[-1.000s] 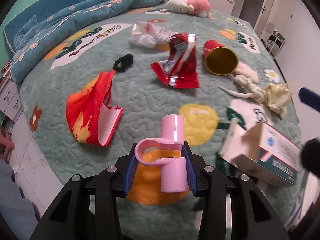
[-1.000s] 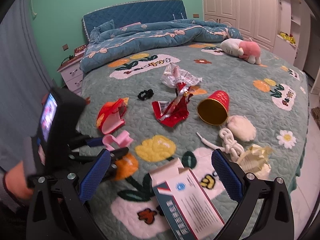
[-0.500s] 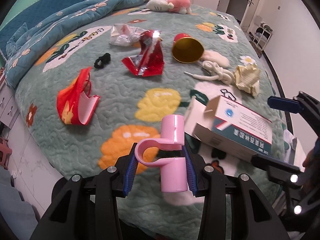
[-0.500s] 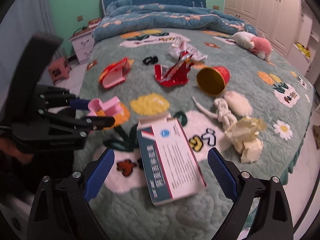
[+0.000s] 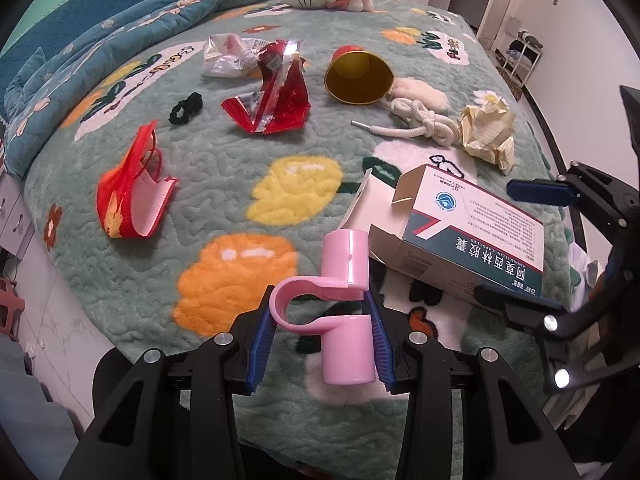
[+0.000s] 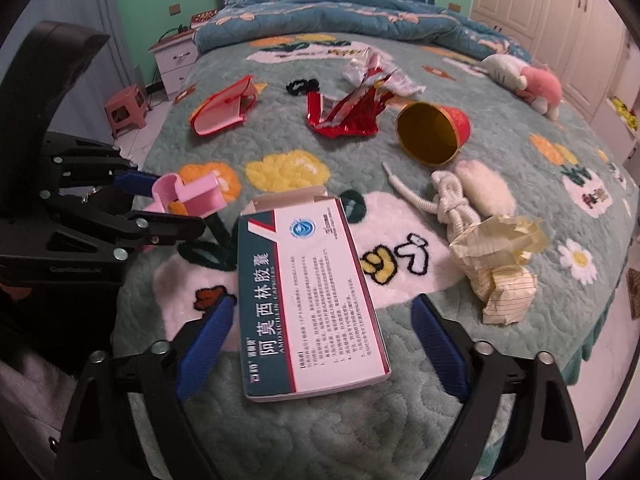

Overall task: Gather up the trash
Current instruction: 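Grasp the white medicine box with the right gripper and lift it, then carry the clip and box over the orange bin and open the left gripper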

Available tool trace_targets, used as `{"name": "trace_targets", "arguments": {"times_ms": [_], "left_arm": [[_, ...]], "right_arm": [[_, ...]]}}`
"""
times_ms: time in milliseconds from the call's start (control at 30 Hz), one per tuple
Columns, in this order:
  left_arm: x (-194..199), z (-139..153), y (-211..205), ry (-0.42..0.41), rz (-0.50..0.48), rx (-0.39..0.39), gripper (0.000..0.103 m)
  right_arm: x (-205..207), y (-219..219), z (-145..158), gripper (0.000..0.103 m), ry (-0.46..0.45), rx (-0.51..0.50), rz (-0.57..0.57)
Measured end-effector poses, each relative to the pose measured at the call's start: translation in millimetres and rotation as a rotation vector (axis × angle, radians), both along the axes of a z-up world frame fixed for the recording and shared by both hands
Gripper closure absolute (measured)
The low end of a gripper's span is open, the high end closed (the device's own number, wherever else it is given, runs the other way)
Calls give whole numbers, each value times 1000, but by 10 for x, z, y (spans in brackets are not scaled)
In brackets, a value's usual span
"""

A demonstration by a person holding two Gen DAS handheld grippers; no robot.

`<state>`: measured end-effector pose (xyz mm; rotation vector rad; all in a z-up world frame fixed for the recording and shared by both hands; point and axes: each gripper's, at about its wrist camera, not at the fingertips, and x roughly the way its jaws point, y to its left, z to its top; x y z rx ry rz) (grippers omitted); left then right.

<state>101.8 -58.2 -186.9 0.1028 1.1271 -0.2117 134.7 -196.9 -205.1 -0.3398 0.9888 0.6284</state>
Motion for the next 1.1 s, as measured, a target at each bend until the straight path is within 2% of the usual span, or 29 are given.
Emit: {"name": "trace_targets", "arguments": {"times_ms": [100,133,167,300,400,633,900,1100], "left_arm": [[21,-12,0,6,5,0,59],[23,-11,2,6,7,0,59],[30,-12,-2,7,7,0,59],[28,-11,-5,7,7,1,59],[12,30,-2,-3,6,-1,59],[-92,313,-72,-76,-26,-4,59],[-187,761,-480,-188,-165,-12,59],[-197,993,-1189,-250,-342,-44,59]], "right_arm": [[23,0,-60,27,31,-12,21],[25,-3,-73,36,45,-5,31],[26,2,-84,38,52,-3,34],[2,2,-95,39,49,-6,24],[-32,-47,-30,40,36,34,-19],[-256,-203,440,40,-44,163,-112],[-603,-666,1018,40,-179,258,-264],[-918,-1280,1224,40,-259,270,-428]]}}
